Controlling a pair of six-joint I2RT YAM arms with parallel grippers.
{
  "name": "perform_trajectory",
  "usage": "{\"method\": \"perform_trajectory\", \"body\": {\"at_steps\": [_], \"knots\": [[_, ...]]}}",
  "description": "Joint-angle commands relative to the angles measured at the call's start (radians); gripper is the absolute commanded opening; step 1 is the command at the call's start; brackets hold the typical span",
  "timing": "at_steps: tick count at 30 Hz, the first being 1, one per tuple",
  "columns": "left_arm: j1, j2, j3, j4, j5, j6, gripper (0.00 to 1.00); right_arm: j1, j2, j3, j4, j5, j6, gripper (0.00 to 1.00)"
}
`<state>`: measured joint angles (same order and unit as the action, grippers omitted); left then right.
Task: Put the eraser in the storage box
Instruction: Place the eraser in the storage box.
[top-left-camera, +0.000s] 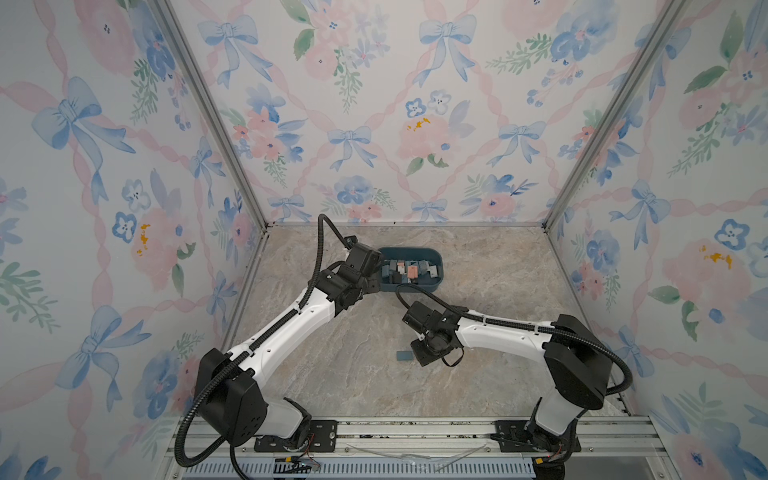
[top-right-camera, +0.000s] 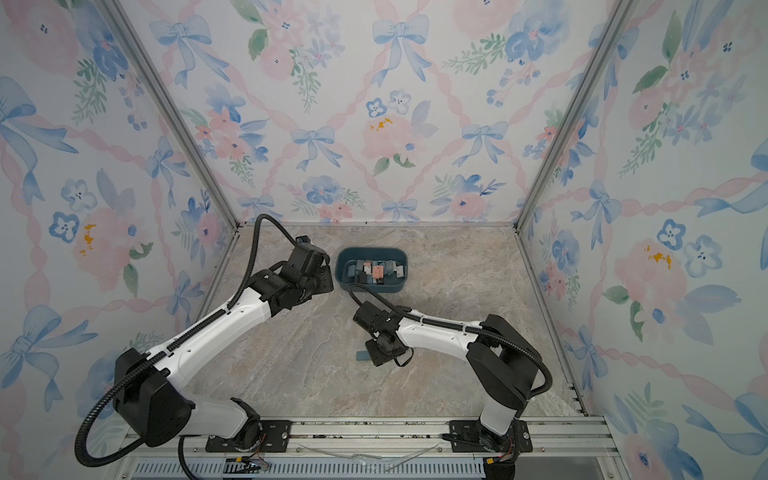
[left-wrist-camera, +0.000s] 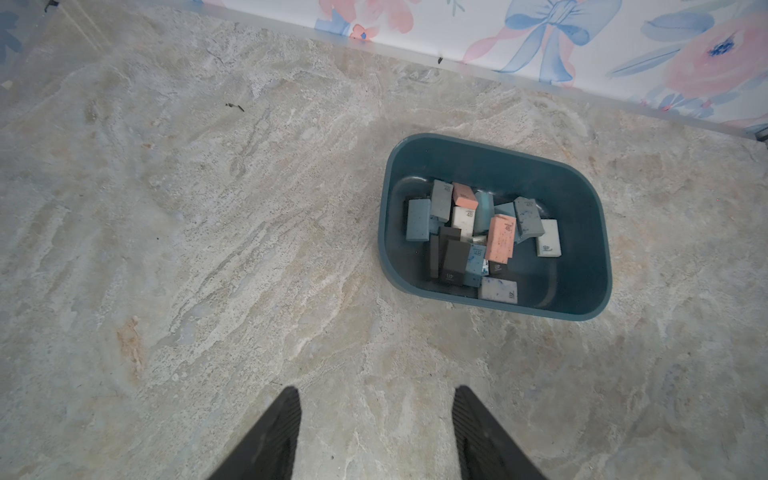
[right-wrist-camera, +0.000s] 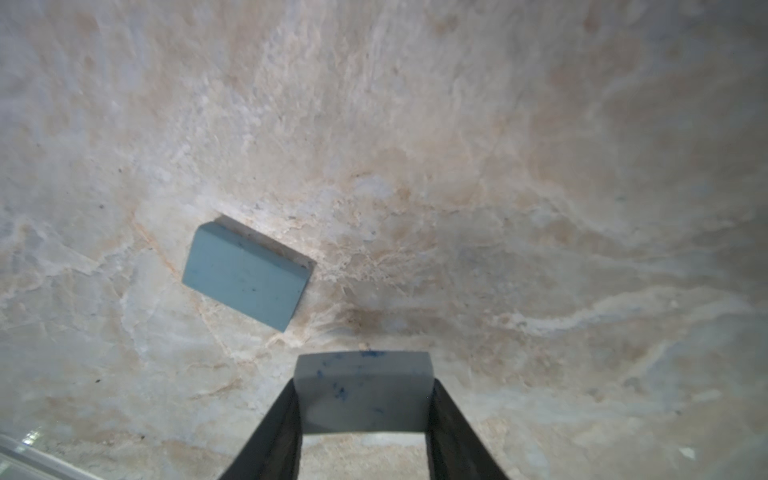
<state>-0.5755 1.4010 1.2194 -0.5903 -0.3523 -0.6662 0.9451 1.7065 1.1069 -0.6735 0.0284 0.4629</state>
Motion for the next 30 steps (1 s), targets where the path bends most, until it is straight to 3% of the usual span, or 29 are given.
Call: {"method": "perform_trajectory", "body": {"at_steps": [1, 5, 10, 18, 26, 30], "knots": [[0.005, -0.041, -0.027, -0.003, -0.016, -0.010, 0.61, -0.055, -0.046, 0.033, -0.039, -0.011, -0.014, 0.46], [0.005, -0.064, -0.052, -0.003, -0.013, -0.009, 0.61, -0.134, -0.074, 0.128, -0.066, -0.013, -0.065, 0.47], [0.005, -0.097, -0.094, -0.003, -0.004, -0.019, 0.60, -0.226, 0.015, 0.303, -0.077, -0.018, -0.125, 0.47], [0.003, -0.150, -0.164, -0.003, 0.030, -0.060, 0.60, -0.313, 0.315, 0.680, -0.125, -0.024, -0.158, 0.46], [-0.004, -0.194, -0.218, -0.003, 0.052, -0.094, 0.59, -0.319, 0.624, 1.063, -0.251, 0.017, -0.171, 0.47], [-0.020, -0.212, -0.245, -0.006, 0.058, -0.117, 0.59, -0.318, 0.721, 1.199, -0.306, 0.023, -0.161, 0.52]]}}
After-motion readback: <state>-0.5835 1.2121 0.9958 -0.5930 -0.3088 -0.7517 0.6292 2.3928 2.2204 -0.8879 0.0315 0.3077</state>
